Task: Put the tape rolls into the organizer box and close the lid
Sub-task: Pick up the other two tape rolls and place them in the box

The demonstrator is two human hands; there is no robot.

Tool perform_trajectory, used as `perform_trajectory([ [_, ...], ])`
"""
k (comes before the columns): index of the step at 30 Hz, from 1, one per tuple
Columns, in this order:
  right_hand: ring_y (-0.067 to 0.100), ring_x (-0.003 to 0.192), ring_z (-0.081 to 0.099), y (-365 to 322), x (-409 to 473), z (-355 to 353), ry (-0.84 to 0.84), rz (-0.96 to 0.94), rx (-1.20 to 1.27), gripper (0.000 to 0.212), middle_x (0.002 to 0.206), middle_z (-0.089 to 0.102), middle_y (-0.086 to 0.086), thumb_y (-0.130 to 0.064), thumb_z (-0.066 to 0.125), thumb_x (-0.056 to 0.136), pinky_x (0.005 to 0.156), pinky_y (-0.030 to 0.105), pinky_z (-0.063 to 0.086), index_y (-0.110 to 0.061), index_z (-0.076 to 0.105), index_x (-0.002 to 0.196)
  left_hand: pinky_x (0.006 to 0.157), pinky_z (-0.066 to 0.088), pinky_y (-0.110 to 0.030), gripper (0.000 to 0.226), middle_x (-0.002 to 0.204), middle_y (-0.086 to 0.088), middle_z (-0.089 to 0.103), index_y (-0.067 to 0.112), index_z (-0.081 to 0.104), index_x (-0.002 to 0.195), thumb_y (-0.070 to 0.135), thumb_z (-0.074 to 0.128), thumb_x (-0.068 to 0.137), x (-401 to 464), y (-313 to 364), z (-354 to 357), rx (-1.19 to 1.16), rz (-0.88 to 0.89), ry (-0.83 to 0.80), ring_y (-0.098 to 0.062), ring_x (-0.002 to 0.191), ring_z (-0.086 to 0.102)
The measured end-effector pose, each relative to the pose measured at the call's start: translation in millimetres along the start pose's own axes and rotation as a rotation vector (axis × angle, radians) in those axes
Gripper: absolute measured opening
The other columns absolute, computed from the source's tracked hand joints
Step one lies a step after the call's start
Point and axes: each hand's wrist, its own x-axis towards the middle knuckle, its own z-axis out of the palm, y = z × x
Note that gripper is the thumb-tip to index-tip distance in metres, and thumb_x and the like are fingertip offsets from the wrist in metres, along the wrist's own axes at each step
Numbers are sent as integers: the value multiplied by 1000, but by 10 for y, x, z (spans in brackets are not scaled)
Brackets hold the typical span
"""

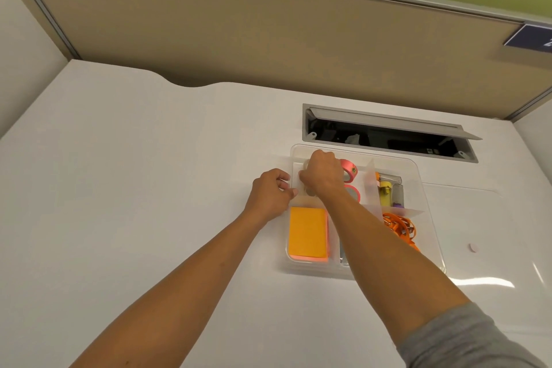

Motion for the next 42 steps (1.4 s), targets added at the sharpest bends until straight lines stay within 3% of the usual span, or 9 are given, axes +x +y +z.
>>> perform_trajectory([
  [9, 17, 71, 50, 60, -4, 88, 19, -6, 60, 29, 99, 65, 9, -31, 67, 85, 62, 26, 41, -9, 59, 103, 84, 59, -43, 38, 113, -10, 66, 14, 57, 120, 22, 69, 85, 4, -9, 10, -7, -13, 2, -25, 89, 67],
  [17, 17, 73, 49, 87, -41, -35, 8, -45, 32, 50, 100, 66, 9, -50, 72, 77, 62, 27, 40, -9, 60, 102, 83, 59, -43, 38, 112, -10, 66, 13, 58, 119, 21, 70, 85, -5, 13, -3, 0, -6, 0, -26, 88, 67],
  [22, 27, 98, 58, 102, -158, -103, -34, -89, -20, 74, 119, 58, 11, -49, 76, 73, 67, 29, 40, -12, 42, 128, 83, 59, -43, 37, 111, -11, 66, 12, 58, 118, 19, 70, 84, -16, 12, -4, -2, 1, -3, -26, 88, 67],
  [26, 29, 101, 61, 66, -223, -74, -78, -85, -44, 84, 119, 58, 12, -44, 81, 68, 68, 29, 46, -10, 36, 131, 84, 59, -44, 38, 107, -11, 67, 11, 58, 118, 20, 71, 84, -31, 20, 1, 14, 5, 4, -27, 87, 67],
  [35, 26, 101, 60, 66, -210, 1, -150, -13, 48, 68, 119, 57, 9, -34, 80, 72, 69, 26, 41, -11, 45, 126, 84, 59, -43, 37, 107, -10, 68, 13, 59, 116, 21, 72, 83, -22, 14, 11, 19, -9, 19, -26, 86, 67],
  [42, 20, 86, 56, 60, -185, 11, -162, -10, 34, 55, 108, 61, 9, -35, 80, 72, 68, 25, 43, -11, 54, 114, 85, 58, -44, 37, 104, -10, 68, 12, 59, 116, 20, 72, 83, -25, 22, 17, 23, -12, 27, -27, 86, 68],
])
